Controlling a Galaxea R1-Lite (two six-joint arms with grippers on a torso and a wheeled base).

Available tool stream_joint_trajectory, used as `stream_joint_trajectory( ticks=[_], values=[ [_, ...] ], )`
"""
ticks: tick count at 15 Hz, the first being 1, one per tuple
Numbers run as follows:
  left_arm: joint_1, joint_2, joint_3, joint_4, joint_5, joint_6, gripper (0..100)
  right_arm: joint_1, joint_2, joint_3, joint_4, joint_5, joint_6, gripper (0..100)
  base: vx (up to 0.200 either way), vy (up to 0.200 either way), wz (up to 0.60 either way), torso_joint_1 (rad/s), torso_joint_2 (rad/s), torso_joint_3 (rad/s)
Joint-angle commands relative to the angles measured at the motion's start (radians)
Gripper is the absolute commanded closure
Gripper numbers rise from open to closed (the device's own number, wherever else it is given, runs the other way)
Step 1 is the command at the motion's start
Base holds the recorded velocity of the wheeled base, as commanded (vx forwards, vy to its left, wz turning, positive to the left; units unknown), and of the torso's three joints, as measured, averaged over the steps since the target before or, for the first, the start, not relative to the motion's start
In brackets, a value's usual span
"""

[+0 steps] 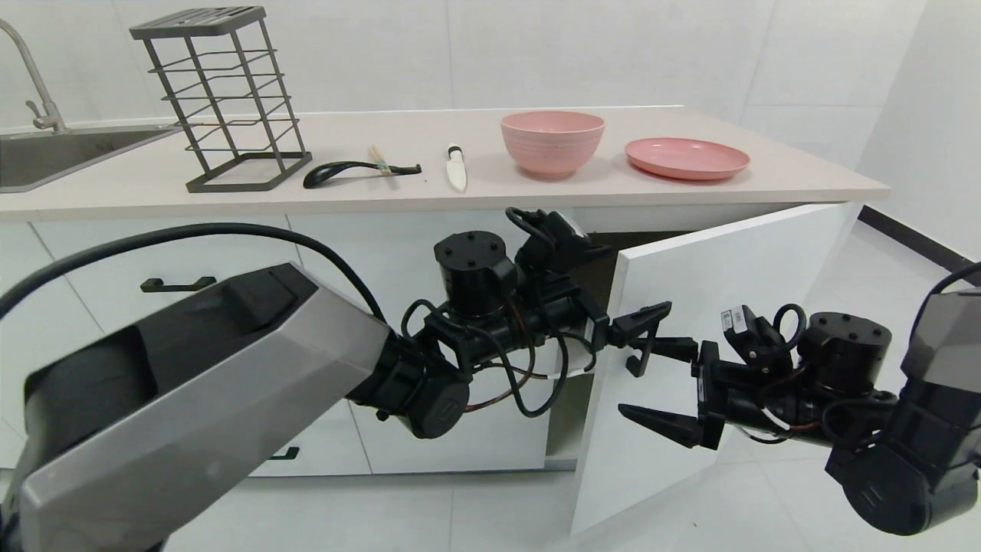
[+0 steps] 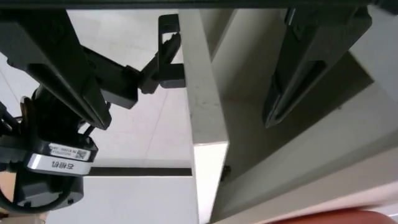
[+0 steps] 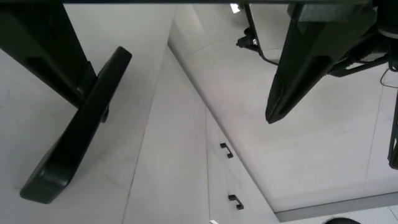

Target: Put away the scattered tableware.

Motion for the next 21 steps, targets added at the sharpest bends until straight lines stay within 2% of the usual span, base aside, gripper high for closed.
stream_joint_trajectory(
  ticks=[1, 6, 14, 18, 20, 21],
  values=[
    [-0.032, 0.042, -0.024, -0.004, 0.0, 0.0, 0, -0.015, -0.014, 0.001, -0.013, -0.008, -0.004, 0, 0.0, 0.0, 0.0, 0.0, 0.0, 0.0],
    [-0.07, 0.044, -0.015, -0.006, 0.0, 0.0, 0, -0.023, -0.003, -0.005, -0.013, -0.016, -0.002, 0, 0.0, 0.0, 0.0, 0.0, 0.0, 0.0],
    [-0.075, 0.041, -0.015, -0.01, 0.0, 0.0, 0, -0.192, 0.02, -0.002, -0.013, -0.011, -0.024, 0, 0.0, 0.0, 0.0, 0.0, 0.0, 0.0],
    [-0.087, 0.044, -0.007, -0.018, 0.001, 0.002, 0, -0.226, -0.14, 0.141, -0.013, -0.013, -0.027, 0, 0.0, 0.0, 0.0, 0.0, 0.0, 0.0],
    [-0.108, 0.042, 0.005, -0.029, 0.003, 0.002, 0, -0.226, -0.302, 0.281, -0.013, -0.013, -0.031, 0, 0.0, 0.0, 0.0, 0.0, 0.0, 0.0],
    [-0.114, 0.042, 0.005, -0.026, 0.006, 0.017, 0, -0.227, -0.376, 0.35, -0.013, -0.013, -0.047, 0, 0.0, 0.0, 0.0, 0.0, 0.0, 0.0]
  ],
)
